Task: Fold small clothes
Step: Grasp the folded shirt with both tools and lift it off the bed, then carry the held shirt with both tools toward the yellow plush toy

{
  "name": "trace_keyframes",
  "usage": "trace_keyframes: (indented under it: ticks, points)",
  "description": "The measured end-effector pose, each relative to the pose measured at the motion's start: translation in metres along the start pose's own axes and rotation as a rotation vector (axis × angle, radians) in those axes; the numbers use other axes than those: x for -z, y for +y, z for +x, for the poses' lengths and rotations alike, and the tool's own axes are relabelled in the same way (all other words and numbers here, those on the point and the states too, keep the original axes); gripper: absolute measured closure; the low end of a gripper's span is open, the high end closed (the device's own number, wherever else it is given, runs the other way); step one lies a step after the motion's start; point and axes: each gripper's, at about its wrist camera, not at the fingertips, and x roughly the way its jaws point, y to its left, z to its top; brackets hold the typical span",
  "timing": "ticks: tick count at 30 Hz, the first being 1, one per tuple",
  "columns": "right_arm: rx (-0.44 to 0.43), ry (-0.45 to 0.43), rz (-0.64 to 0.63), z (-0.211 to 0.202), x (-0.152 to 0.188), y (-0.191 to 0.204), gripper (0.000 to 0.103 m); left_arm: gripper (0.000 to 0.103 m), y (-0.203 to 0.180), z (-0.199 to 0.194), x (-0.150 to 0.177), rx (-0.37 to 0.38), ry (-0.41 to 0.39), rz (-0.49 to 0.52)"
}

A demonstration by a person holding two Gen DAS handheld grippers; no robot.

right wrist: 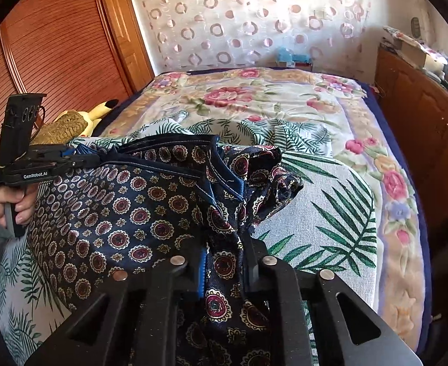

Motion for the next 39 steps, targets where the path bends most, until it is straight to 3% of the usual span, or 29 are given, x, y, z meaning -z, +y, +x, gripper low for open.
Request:
trace_keyframes:
  ticks: [7, 11, 20, 30, 39]
  points:
    - [0.082, -0.129, 0.001, -0.031, 0.005, 0.023, 0.093, 0.095, -0.022, -0.058, 0.001, 0.001, -0.137, 0.042]
    - [0.08, -0.197, 0.001, -0.05, 0.003, 0.035, 0.093, 0.095, -0.027, -0.094, 0.004, -0.027, -0.229, 0.049]
    - [0.051, -0.299, -0.048, -0.073, 0.001, 0.073, 0.093, 0.095, -0.018, -0.16, 0.015, -0.092, -0.32, 0.038]
    - [-0.041, -0.335, -0.194, -0.069, -0.023, 0.115, 0.093, 0.095, 0.024, -0.226, 0.043, -0.227, -0.412, -0.023]
    - [-0.149, -0.293, -0.406, -0.022, -0.078, 0.182, 0.093, 0.095, 0.08, -0.27, 0.107, -0.355, -0.479, -0.177]
